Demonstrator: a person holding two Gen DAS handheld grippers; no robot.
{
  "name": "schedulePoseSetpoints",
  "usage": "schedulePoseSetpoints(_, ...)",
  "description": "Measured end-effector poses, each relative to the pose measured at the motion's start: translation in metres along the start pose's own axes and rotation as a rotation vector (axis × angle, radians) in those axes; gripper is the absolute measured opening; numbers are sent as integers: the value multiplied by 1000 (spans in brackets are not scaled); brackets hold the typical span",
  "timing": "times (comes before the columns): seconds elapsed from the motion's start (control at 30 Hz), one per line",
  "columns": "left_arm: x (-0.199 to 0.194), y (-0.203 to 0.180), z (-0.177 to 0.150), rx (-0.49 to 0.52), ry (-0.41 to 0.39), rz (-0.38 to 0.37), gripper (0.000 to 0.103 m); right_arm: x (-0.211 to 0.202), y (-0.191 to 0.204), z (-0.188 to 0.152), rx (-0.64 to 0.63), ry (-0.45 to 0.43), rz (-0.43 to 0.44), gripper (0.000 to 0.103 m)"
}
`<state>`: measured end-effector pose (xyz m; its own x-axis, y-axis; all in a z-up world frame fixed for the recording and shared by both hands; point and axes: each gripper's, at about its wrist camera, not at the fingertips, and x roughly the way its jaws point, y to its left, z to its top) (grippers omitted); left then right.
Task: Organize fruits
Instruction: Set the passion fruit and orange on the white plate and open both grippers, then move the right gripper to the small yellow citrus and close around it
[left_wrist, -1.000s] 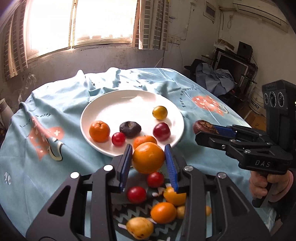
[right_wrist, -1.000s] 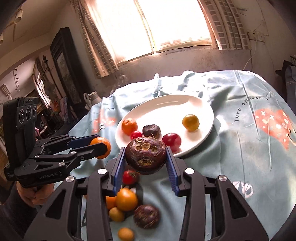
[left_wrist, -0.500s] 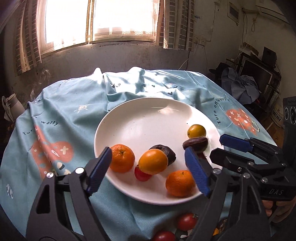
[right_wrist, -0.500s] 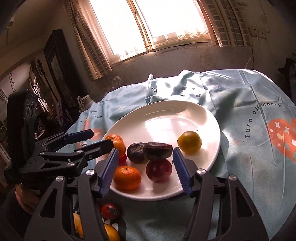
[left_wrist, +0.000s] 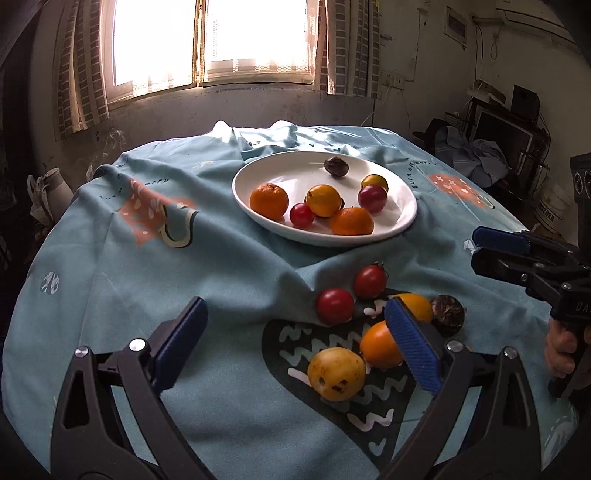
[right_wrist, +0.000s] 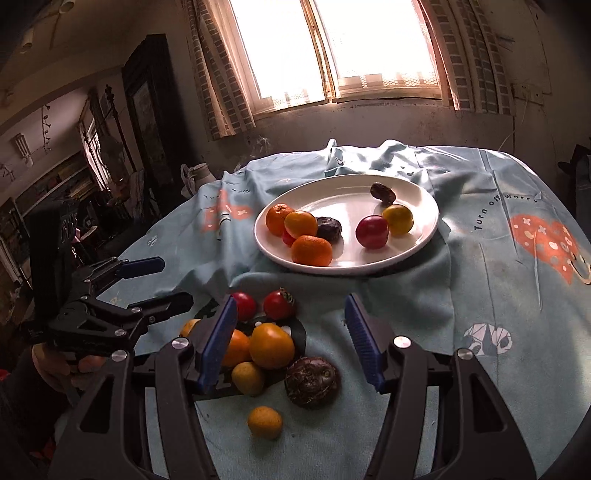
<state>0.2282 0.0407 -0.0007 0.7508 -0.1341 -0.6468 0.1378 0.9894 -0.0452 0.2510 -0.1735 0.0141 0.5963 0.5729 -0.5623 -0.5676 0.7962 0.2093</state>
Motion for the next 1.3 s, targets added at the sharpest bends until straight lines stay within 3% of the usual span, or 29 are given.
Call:
schedulePoseSetpoints(0.13,-9,8,-8,-38,-17,24,98,-1,19,-16,-99,51,-20,61)
schedulePoseSetpoints(0.47,-15,21,-9,-93,-18,51,98,-1,26,-36,-89,170,34,61)
schedulePoseSetpoints(0.7,-15,22,-9,-93,-14,57,98,11,28,-50,-101,270,13,48)
schedulePoseSetpoints(1.13,-13,22,-8,-91,-10,62,98,23,35,-59,-161,306,-26,41)
schedulePoseSetpoints(1.3,-13,23,-9,-93,-10,68,98,26,34,-60,-176,307,-58,26)
